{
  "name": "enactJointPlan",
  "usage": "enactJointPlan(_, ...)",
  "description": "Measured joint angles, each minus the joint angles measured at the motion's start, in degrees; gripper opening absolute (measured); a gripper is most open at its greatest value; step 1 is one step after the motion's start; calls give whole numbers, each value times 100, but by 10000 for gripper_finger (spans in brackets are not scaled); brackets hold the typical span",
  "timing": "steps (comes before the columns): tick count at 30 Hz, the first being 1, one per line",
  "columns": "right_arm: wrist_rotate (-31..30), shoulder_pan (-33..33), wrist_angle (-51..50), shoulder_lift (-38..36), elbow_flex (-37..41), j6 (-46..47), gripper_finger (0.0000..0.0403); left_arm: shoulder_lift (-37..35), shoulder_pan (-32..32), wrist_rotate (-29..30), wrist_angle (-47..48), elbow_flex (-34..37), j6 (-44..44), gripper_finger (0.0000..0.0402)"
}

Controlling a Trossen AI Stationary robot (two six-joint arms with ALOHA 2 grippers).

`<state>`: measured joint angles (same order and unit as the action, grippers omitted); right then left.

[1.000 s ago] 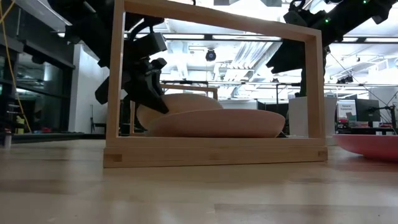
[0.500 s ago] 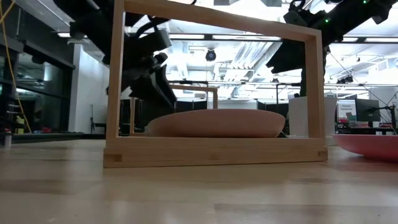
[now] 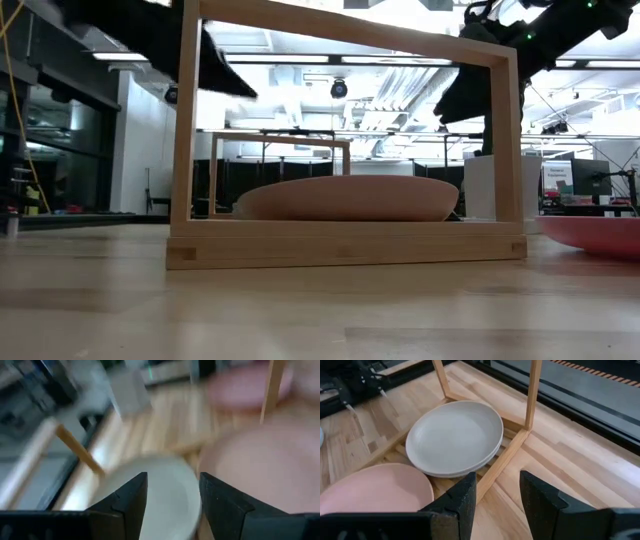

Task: Place and stack plates onto a shelf
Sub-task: Stack the top pink plate on top of the pink plate on the shelf

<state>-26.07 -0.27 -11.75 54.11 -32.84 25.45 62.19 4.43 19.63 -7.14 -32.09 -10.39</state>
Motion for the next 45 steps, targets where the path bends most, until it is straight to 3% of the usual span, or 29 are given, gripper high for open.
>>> enactJointPlan(4, 2, 0, 0, 0, 0, 0, 133, -934, 0, -137, -1355, 852, 75, 170)
enactJointPlan(7, 193, -2, -34, -1, -3, 126, 133, -1426, 0, -142, -1558, 1128, 87, 170)
enactJointPlan(11, 1890, -130, -1259, -9, -376, 794, 133, -1790, 0, -142, -1484, 1203, 83, 170)
enactJointPlan(13, 2345, -132, -2125, 43, -596, 1331, 133, -1836, 0, -143, -1472, 1202, 82, 170)
enactJointPlan(22, 2738, 332, -4259, 492, -443, 3076, 133, -1835, 0, -144, -1221, 1203, 77, 170)
enactJointPlan(32, 2258, 402, -4061, 859, -133, 3001, 133, -1834, 0, -144, -1213, 1203, 61, 170)
enactJointPlan(45, 2321, 402, -3770, 1352, 9, 2606, 133, -1834, 2, -145, -1188, 1203, 69, 170)
